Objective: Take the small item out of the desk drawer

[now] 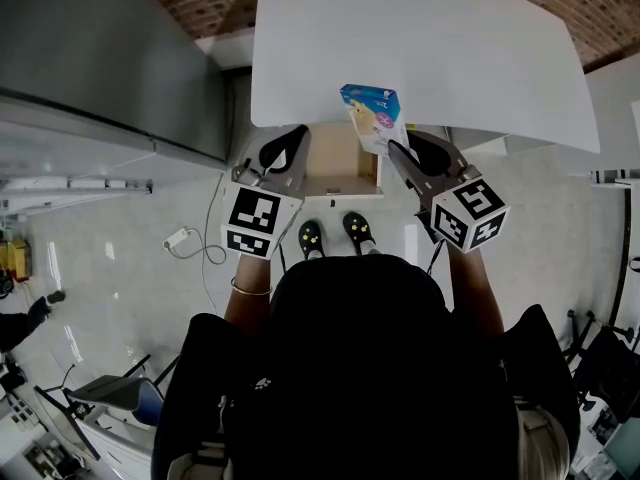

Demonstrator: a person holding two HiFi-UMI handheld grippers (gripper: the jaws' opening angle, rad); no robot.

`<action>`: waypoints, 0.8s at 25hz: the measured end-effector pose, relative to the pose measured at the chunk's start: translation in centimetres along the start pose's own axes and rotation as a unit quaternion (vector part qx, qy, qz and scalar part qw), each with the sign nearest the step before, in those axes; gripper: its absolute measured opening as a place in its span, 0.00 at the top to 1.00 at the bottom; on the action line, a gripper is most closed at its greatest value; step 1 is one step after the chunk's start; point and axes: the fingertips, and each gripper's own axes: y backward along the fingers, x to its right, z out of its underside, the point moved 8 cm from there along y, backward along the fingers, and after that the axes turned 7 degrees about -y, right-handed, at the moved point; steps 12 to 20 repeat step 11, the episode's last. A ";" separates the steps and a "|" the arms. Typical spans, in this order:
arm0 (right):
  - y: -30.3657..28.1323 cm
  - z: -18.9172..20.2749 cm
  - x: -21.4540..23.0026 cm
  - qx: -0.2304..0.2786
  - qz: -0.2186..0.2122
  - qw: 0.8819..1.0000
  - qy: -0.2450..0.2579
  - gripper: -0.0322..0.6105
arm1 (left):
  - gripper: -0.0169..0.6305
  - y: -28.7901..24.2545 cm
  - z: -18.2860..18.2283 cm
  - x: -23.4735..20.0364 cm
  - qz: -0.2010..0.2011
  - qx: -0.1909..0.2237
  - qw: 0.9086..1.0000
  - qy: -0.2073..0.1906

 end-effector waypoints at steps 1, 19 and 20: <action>0.0 0.1 0.1 0.001 -0.001 1.000 -0.003 0.78 | 0.98 0.0 0.0 0.0 -0.001 0.000 1.000 0.000; 0.0 -0.1 0.2 0.002 -0.010 1.000 -0.003 0.78 | 0.98 0.4 -0.3 0.1 -0.009 0.000 1.000 0.002; 0.0 -0.1 0.2 0.002 -0.010 1.000 -0.003 0.78 | 0.98 0.4 -0.3 0.1 -0.009 0.000 1.000 0.002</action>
